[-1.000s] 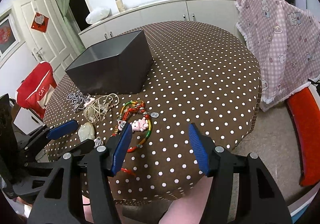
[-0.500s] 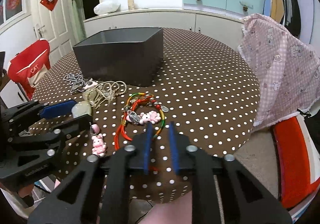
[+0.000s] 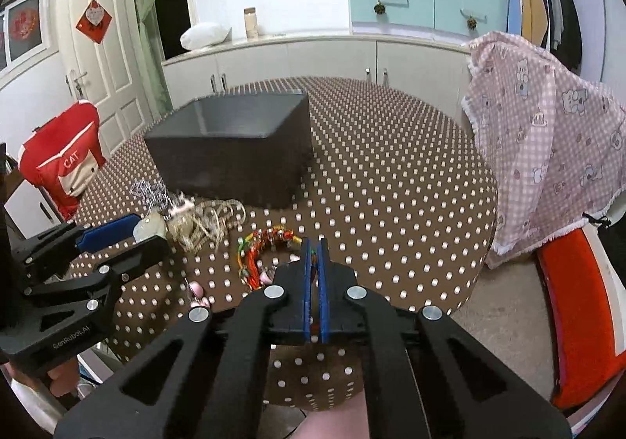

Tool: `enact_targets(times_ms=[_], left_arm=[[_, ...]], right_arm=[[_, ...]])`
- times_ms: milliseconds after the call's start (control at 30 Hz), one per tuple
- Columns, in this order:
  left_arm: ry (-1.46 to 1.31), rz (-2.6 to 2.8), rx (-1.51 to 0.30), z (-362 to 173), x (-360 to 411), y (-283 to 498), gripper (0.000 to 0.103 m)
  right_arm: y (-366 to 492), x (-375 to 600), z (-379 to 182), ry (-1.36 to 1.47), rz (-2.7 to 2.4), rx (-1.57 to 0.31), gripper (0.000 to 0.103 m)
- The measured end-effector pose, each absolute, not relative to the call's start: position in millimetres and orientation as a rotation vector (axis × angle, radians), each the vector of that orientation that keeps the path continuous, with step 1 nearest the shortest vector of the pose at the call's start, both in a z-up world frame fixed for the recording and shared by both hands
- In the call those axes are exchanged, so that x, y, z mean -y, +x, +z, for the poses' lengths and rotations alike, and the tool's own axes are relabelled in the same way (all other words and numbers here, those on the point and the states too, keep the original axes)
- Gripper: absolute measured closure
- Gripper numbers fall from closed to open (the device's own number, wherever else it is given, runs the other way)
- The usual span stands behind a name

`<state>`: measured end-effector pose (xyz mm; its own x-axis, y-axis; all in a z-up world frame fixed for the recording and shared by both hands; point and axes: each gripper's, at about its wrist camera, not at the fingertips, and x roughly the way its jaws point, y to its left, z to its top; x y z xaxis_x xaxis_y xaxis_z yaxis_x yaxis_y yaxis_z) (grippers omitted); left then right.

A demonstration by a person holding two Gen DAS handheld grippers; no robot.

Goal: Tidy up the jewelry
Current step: 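Grasp the multicolor string bracelet with the right gripper while the left grasps the jade pendant, then lower the string bracelet into the box with the right gripper while the left carries the jade pendant over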

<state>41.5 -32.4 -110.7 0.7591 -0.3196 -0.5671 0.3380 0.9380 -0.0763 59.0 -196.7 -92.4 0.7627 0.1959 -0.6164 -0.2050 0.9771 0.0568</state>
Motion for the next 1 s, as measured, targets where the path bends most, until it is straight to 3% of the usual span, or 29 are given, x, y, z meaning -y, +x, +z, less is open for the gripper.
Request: enact_targets(times_ms=[667,1000], left_arm=[[0.009,-0.305,-0.466,-57.7,17.9,62.7,0.06],[0.026,-0.299,-0.418,-44.9,19.6,88.5,0.06]], right_arm=[[76.7,199.5,-23.4,0.017,0.219,-0.471,0.101],[103.5,182.9,-18.1,0.014,0.248,-0.464,0.101]])
